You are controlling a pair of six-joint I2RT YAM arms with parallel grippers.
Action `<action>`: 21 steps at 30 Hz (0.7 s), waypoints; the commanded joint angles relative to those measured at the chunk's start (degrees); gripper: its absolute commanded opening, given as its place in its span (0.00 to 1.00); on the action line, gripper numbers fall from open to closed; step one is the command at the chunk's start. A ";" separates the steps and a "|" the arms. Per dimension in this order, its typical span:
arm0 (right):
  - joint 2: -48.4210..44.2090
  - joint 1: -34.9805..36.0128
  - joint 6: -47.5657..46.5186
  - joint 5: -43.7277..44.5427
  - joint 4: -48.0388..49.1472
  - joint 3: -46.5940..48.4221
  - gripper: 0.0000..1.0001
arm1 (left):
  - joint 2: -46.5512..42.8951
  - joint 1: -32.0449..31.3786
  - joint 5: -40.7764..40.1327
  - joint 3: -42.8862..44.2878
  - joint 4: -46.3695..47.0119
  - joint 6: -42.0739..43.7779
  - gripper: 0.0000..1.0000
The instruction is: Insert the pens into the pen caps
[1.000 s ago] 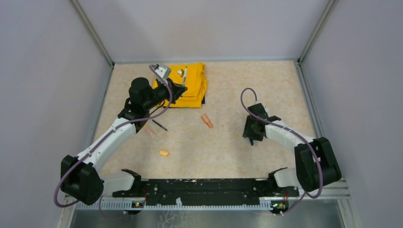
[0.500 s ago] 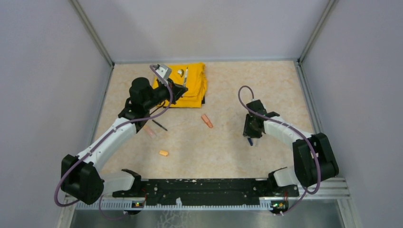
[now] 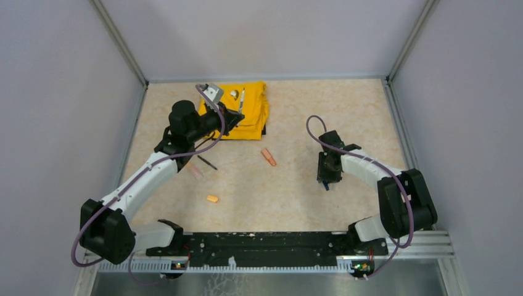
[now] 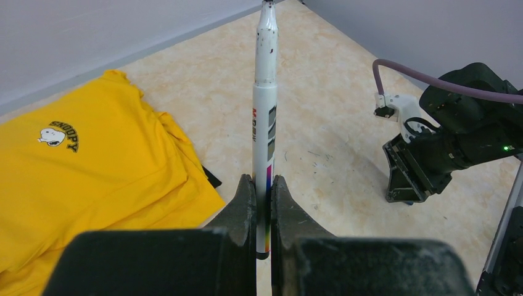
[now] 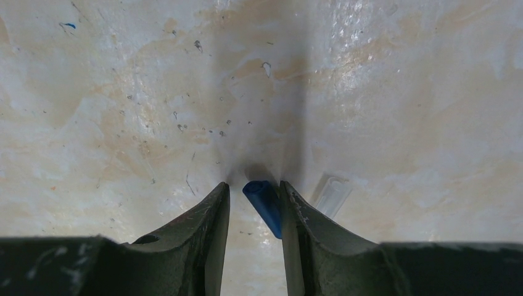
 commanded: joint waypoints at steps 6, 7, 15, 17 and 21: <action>0.49 0.05 -1.20 -0.97 -3.75 2.45 0.34 | 0.25 0.17 1.30 0.56 1.25 -0.24 0.00; 0.40 0.22 -1.23 -0.77 -4.18 2.49 0.33 | 0.29 0.19 1.32 0.56 1.23 -0.20 0.00; 1.30 1.03 -0.93 0.41 -4.98 2.59 0.33 | 0.36 0.26 1.81 0.65 1.22 -0.37 0.00; 1.85 1.08 -0.88 0.92 -4.45 2.59 0.33 | 0.38 0.25 1.90 0.73 1.21 -0.43 0.00; 3.26 1.18 -0.97 1.66 -3.22 3.12 0.32 | 0.39 0.25 1.93 0.73 1.21 -0.41 0.00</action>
